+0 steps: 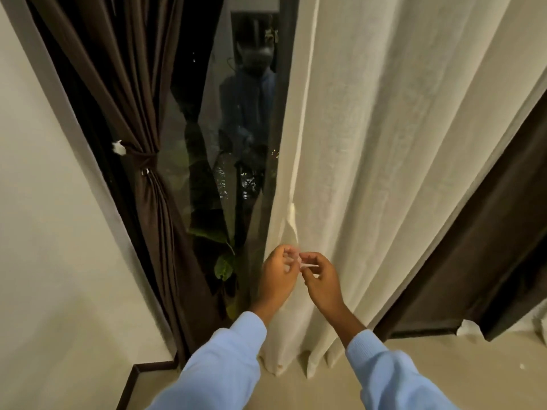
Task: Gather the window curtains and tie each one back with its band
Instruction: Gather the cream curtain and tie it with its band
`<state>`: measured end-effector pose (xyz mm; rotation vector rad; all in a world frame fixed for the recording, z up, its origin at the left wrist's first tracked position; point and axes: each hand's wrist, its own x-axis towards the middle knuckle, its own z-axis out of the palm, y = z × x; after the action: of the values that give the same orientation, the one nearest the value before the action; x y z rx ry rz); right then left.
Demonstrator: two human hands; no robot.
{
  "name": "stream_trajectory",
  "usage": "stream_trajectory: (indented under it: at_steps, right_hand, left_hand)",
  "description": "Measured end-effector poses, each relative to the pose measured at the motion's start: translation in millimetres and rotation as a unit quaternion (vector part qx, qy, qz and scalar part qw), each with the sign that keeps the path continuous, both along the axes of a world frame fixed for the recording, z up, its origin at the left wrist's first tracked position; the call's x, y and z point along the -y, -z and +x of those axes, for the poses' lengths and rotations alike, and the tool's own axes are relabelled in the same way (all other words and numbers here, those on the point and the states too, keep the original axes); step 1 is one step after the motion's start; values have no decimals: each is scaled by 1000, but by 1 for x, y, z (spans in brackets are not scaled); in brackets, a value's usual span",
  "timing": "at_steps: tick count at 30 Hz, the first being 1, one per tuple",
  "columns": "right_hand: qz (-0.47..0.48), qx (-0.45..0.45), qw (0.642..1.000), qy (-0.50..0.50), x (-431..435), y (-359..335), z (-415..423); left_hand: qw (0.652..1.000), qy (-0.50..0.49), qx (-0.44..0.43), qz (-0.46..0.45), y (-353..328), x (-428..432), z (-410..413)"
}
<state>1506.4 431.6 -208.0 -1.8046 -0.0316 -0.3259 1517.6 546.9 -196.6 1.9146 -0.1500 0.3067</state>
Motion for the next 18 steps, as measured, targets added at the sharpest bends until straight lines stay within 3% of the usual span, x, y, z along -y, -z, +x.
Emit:
stream_trajectory:
  at_steps: [4, 9, 18]
  right_hand:
    - [0, -25, 999, -42, 31, -9, 6]
    - [9, -26, 995, -96, 38, -25, 20]
    - [6, -45, 980, -193, 7, -42, 62]
  left_hand:
    - [994, -97, 36, -42, -19, 22, 16]
    - [972, -221, 16, -77, -32, 14, 47]
    - [954, -285, -56, -74, -24, -19, 106]
